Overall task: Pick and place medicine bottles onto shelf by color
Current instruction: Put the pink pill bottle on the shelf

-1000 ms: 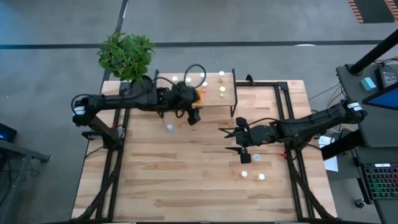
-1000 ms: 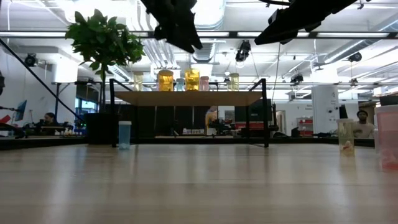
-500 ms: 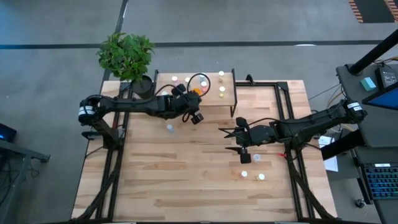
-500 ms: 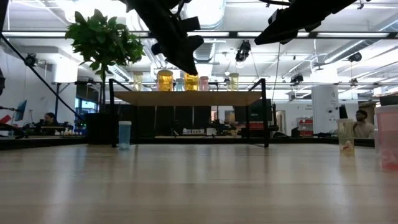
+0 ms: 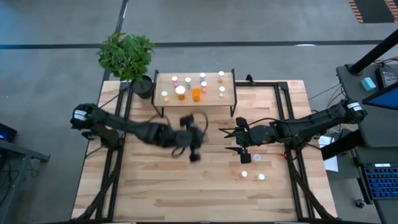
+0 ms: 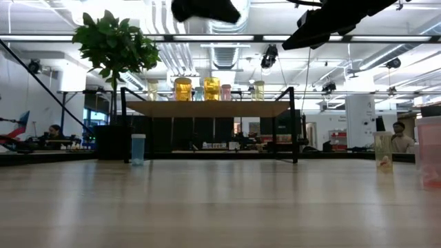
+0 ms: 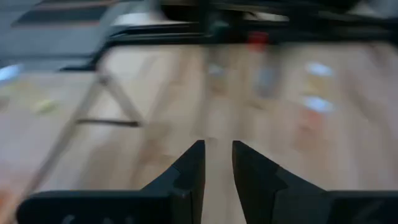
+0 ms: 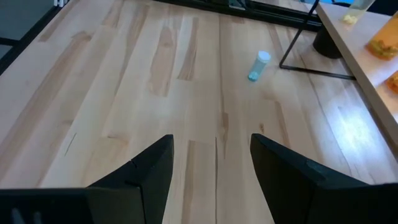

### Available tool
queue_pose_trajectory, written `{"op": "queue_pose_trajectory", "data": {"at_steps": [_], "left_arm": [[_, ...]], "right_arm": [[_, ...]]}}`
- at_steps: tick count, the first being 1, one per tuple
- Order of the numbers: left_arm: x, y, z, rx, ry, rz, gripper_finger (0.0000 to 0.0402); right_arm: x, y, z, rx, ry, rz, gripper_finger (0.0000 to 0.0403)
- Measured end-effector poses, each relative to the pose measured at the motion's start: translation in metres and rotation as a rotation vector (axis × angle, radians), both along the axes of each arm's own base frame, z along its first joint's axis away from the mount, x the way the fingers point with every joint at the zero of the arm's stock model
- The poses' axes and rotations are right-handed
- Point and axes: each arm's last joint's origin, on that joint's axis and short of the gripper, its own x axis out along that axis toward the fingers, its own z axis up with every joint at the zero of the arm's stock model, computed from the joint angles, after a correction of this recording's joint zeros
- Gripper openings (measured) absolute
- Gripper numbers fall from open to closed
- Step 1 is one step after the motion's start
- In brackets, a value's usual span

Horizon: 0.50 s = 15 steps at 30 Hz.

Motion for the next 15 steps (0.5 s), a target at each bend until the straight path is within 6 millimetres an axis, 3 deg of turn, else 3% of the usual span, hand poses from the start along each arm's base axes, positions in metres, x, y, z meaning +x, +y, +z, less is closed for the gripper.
{"op": "queue_pose_trajectory", "data": {"at_steps": [3, 6, 9, 15], "left_arm": [[-0.008, -0.037, -0.003, 0.018, 0.012, -0.122, 0.0063], [-0.013, -0.061, -0.006, 0.020, 0.004, -0.185, 0.0063], [-0.015, -0.071, -0.003, 0.019, -0.043, -0.188, 0.0063], [-0.014, -0.072, 0.000, 0.009, -0.074, -0.187, 0.0063]], "right_arm": [[0.000, 0.000, -0.001, -0.005, 0.006, 0.003, 0.0203], [0.000, 0.000, -0.001, -0.011, 0.008, 0.006, 0.0203], [0.000, 0.000, -0.001, -0.011, 0.008, 0.006, 0.0203], [0.000, 0.000, -0.001, -0.011, 0.009, 0.006, 0.0203]]}}
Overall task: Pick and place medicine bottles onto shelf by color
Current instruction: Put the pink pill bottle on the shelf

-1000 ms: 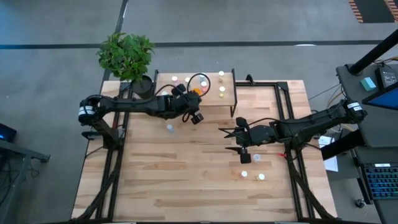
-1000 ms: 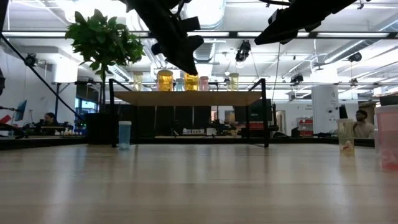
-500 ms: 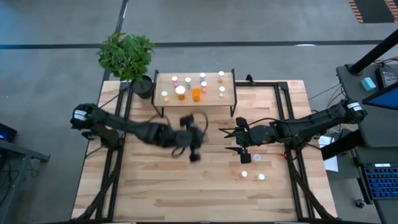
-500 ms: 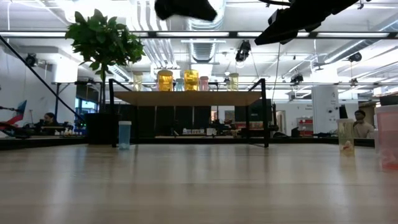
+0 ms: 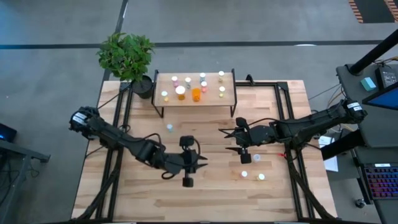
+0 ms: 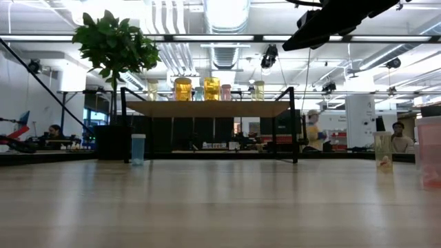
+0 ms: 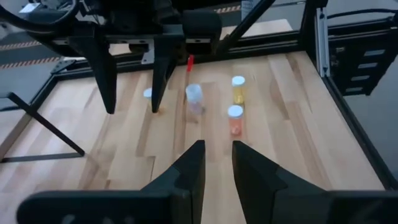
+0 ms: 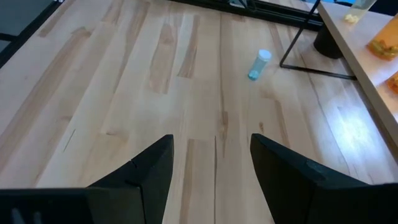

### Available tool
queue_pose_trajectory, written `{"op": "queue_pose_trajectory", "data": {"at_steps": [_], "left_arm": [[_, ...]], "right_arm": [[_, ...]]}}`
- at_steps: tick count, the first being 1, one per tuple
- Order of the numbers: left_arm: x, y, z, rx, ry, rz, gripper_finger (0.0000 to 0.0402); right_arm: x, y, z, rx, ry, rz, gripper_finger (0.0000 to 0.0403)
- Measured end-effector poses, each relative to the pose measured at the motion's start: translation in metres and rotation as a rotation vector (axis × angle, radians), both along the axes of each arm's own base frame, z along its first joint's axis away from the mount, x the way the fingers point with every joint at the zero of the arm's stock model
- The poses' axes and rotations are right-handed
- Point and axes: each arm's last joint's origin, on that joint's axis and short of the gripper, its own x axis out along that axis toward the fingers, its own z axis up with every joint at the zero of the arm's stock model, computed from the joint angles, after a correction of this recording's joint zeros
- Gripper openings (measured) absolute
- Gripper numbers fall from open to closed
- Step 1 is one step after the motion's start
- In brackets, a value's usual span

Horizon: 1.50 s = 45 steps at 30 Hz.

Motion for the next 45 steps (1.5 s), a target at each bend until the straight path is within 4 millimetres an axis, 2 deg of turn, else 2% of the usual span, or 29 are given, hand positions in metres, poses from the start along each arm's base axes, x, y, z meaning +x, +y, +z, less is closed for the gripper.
{"op": "queue_pose_trajectory", "data": {"at_steps": [9, 14, 19, 25, 30, 34, 38, 41, 45], "left_arm": [[-0.003, 0.001, -0.005, 0.047, 0.026, -0.013, 0.0063], [-0.018, -0.002, -0.016, 0.055, 0.011, -0.047, 0.0063], [-0.032, 0.006, -0.026, 0.054, -0.062, -0.060, 0.0063], [-0.053, 0.016, -0.028, 0.012, -0.168, -0.059, 0.0063], [-0.066, 0.023, -0.032, -0.003, -0.199, -0.056, 0.0063], [-0.073, 0.027, -0.032, 0.000, -0.209, -0.058, 0.0063], [-0.081, 0.031, -0.029, 0.041, -0.224, -0.071, 0.0063], [-0.087, 0.034, -0.027, 0.074, -0.234, -0.082, 0.0063], [-0.092, 0.036, -0.025, 0.077, -0.247, -0.083, 0.0063]], "right_arm": [[0.000, 0.000, 0.000, 0.001, 0.001, 0.000, 0.0203], [0.000, 0.000, 0.000, 0.012, -0.003, -0.007, 0.0203], [0.001, 0.002, 0.002, 0.067, -0.024, -0.029, 0.0203], [-0.002, 0.015, 0.009, 0.108, -0.015, 0.004, 0.0203], [-0.011, 0.025, 0.017, 0.170, 0.126, -0.030, 0.0203], [-0.027, 0.023, 0.019, 0.223, 0.347, -0.161, 0.0203], [-0.036, 0.020, 0.017, 0.279, 0.456, -0.283, 0.0221], [-0.040, 0.023, 0.009, 0.246, 0.482, -0.256, 0.0248], [-0.043, 0.039, -0.004, 0.248, 0.523, -0.109, 0.0268]]}}
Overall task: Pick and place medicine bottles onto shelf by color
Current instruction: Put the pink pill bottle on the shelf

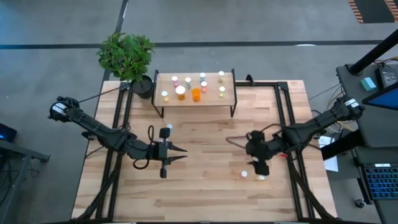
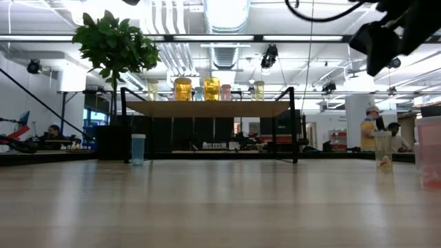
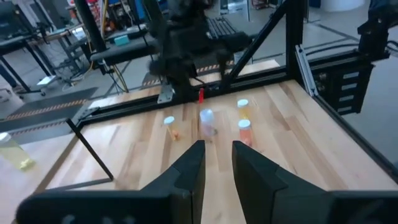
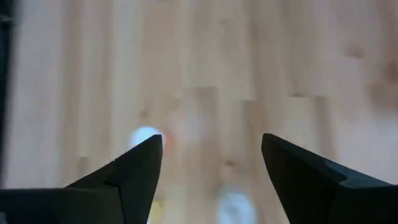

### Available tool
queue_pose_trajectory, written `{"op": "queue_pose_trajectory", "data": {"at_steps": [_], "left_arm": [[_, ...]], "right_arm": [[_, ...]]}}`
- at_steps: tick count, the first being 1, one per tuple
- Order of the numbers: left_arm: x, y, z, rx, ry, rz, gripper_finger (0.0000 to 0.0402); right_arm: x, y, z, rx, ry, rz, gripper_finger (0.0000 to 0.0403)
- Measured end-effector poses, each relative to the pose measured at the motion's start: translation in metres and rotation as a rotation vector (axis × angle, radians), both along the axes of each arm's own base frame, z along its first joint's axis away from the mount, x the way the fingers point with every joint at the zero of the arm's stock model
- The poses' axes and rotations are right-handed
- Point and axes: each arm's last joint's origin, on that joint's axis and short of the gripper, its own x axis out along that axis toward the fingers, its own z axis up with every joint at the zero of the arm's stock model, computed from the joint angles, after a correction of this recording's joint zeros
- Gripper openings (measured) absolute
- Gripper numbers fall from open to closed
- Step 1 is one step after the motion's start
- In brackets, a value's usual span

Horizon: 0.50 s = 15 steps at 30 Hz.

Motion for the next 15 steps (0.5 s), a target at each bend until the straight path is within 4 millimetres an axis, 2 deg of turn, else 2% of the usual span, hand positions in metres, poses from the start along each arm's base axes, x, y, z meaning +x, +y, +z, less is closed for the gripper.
{"op": "queue_pose_trajectory", "data": {"at_steps": [8, 15], "left_arm": [[-0.001, 0.001, 0.001, 0.005, -0.007, 0.021, 0.0063], [-0.001, 0.002, 0.002, 0.008, -0.013, 0.051, 0.0063]], "right_arm": [[-0.003, 0.039, -0.032, 0.050, 0.032, 0.046, 0.0251], [0.005, 0.058, -0.066, -0.003, 0.054, 0.077, 0.0247]]}}
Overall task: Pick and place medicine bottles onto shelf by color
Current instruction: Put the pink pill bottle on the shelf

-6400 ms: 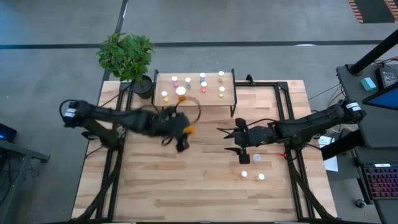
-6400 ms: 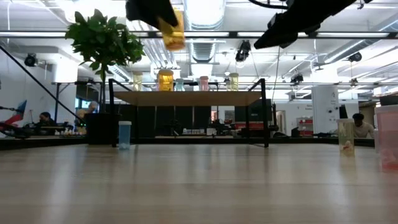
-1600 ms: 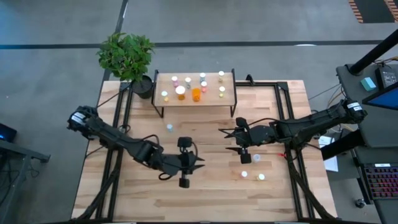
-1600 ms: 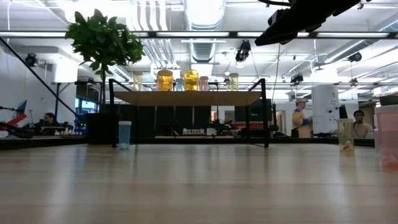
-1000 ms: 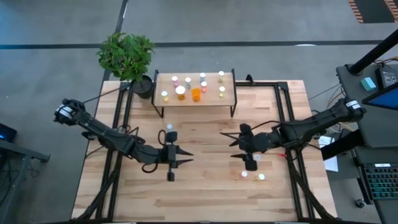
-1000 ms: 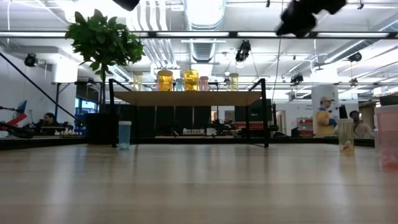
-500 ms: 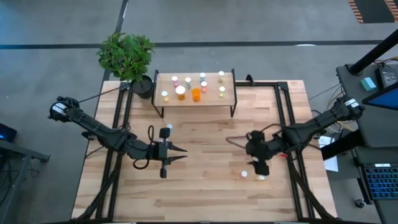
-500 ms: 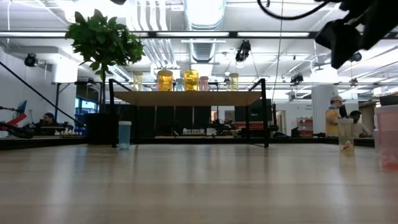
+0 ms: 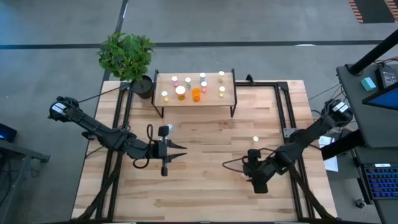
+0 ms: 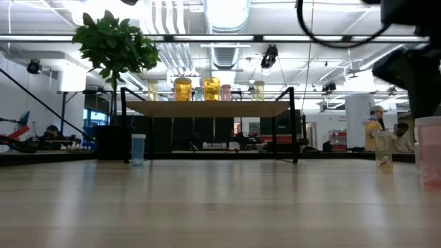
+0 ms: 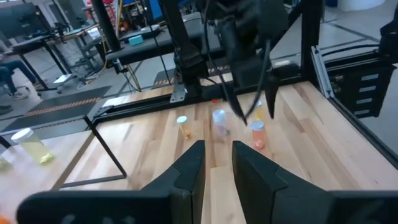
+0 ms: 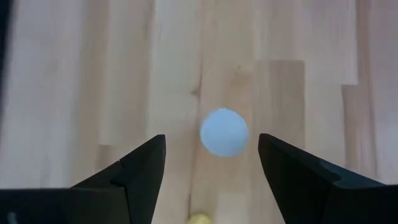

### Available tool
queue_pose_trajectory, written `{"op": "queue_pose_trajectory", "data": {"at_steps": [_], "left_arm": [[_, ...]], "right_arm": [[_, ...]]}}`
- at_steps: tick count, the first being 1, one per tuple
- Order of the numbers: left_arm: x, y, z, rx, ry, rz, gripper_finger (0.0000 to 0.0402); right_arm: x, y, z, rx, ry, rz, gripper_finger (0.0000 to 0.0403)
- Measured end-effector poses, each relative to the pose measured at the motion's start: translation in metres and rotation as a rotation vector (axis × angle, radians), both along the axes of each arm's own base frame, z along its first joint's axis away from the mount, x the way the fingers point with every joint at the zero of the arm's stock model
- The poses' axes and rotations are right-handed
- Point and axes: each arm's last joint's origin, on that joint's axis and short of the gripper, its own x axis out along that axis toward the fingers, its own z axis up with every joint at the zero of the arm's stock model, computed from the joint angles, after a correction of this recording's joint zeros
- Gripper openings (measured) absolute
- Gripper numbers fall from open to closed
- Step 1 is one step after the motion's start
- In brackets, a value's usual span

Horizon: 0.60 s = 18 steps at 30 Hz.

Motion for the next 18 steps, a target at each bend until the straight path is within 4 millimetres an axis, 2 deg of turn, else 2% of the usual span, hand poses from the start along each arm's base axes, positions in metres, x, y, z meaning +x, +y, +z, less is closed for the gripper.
{"op": "queue_pose_trajectory", "data": {"at_steps": [4, 9, 18], "left_arm": [[0.000, 0.000, 0.001, -0.010, -0.005, 0.001, 0.0063], [0.000, 0.000, 0.001, -0.013, -0.009, 0.001, 0.0063], [0.001, 0.000, 0.003, -0.019, -0.022, 0.001, 0.0063]], "right_arm": [[0.005, 0.003, -0.014, -0.043, 0.014, 0.013, 0.0247], [0.009, 0.006, -0.016, -0.039, -0.016, 0.030, 0.0242], [0.009, 0.005, -0.016, -0.052, -0.020, 0.023, 0.0184]]}}
